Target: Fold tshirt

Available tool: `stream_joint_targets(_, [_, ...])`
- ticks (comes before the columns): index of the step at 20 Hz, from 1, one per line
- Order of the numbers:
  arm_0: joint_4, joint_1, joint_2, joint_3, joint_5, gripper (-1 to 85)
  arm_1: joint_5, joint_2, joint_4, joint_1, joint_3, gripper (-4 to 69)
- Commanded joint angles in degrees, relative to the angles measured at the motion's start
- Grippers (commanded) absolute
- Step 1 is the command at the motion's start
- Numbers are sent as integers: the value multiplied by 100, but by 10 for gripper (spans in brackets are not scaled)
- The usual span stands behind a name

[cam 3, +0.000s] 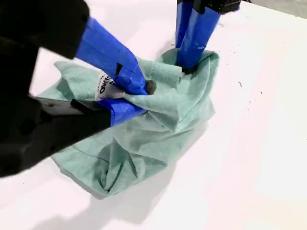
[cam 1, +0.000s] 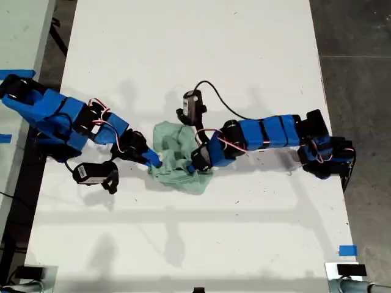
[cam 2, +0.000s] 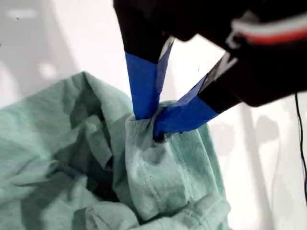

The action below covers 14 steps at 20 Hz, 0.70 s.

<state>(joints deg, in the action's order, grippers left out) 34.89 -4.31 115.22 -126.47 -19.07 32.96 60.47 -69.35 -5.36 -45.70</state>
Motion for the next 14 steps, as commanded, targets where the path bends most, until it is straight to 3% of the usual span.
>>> stream_joint_targets(1, [-220,396,229,53,272,0,202,949,-44,457,-158,-13])
stream_joint_targets(5, [-202,923,132,-79,527,25,448,984,-53,1011,-325,-13])
stream_joint_targets(10, [-105,1441,123,-185,686,177,659,984,-53,1468,-466,-17])
stream_joint_targets(11, [-114,1521,158,-220,721,242,554,993,-132,1556,-501,16])
stream_joint_targets(12, [-97,1582,220,-264,738,296,360,993,-246,1652,-519,226])
stream_joint_targets(14, [193,1767,475,-369,615,357,246,1063,-650,1916,-589,456])
